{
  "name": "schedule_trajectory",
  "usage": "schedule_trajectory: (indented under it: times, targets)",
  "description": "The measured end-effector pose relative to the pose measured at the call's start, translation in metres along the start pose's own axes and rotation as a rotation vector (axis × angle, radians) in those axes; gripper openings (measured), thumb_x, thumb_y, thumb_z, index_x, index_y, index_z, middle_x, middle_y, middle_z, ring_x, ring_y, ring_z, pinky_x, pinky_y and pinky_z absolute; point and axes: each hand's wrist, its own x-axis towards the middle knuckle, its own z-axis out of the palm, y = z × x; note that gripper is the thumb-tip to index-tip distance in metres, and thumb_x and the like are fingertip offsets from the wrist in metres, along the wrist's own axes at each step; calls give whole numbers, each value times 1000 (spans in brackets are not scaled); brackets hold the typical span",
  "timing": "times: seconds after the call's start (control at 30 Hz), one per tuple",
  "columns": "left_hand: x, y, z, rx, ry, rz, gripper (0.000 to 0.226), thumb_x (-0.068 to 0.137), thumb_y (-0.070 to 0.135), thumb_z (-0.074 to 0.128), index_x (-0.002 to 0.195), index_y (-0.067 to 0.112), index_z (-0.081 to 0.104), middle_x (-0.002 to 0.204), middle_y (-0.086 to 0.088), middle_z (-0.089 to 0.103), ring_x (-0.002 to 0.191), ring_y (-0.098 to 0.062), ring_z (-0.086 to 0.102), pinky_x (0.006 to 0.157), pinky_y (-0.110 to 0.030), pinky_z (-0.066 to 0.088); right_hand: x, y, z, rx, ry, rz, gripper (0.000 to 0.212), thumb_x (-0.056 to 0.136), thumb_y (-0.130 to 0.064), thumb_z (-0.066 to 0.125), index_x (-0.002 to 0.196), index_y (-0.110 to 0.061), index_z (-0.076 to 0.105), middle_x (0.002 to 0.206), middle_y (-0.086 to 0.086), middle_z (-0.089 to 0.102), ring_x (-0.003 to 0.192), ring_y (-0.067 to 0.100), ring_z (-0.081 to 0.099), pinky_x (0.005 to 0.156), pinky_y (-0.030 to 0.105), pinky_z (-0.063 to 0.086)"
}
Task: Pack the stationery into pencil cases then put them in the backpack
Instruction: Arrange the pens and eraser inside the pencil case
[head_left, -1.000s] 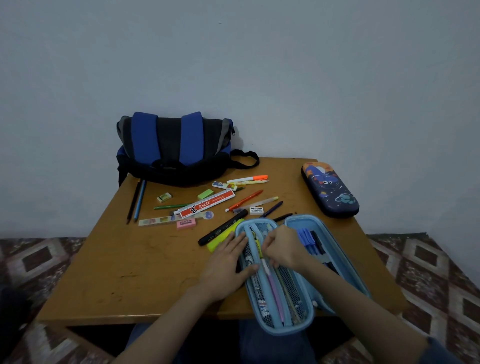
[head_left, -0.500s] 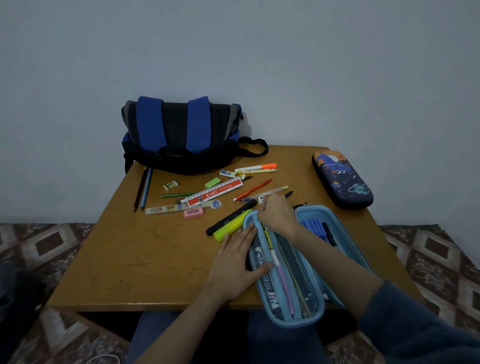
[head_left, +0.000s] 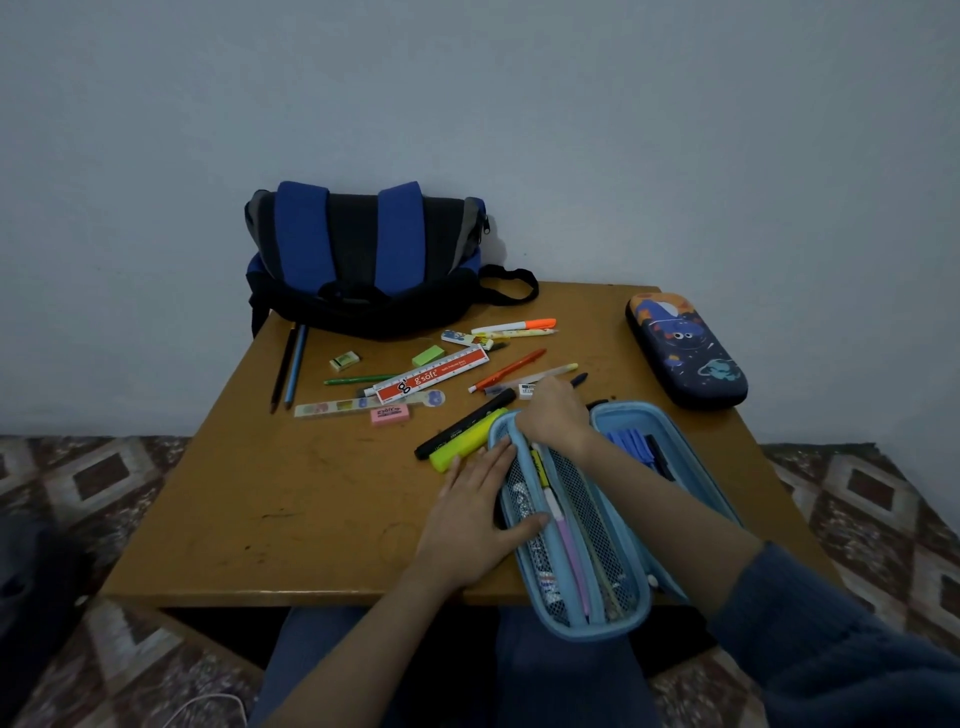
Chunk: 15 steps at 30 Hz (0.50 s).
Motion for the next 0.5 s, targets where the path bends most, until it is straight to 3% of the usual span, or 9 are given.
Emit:
schedule_trajectory:
  times: [0.27, 0.5]
  targets:
    - [1, -1, 1, -2, -1, -4, 95, 69, 81, 18, 149, 31, 5, 156, 14, 7, 143, -4, 4, 111, -24, -14, 1, 5, 0, 61, -57, 43, 33, 85, -5, 52, 56, -11, 37, 58, 1, 40, 49, 13, 37, 42, 24, 26]
    - [1, 0, 1, 5, -5, -6, 97, 68, 81, 15, 149, 29, 4, 156, 14, 6, 143, -4, 3, 110, -24, -15, 4, 11, 6, 124, 18, 46, 35, 84, -8, 61, 54, -11, 41, 58, 3, 46, 49, 13, 43, 42, 22, 32]
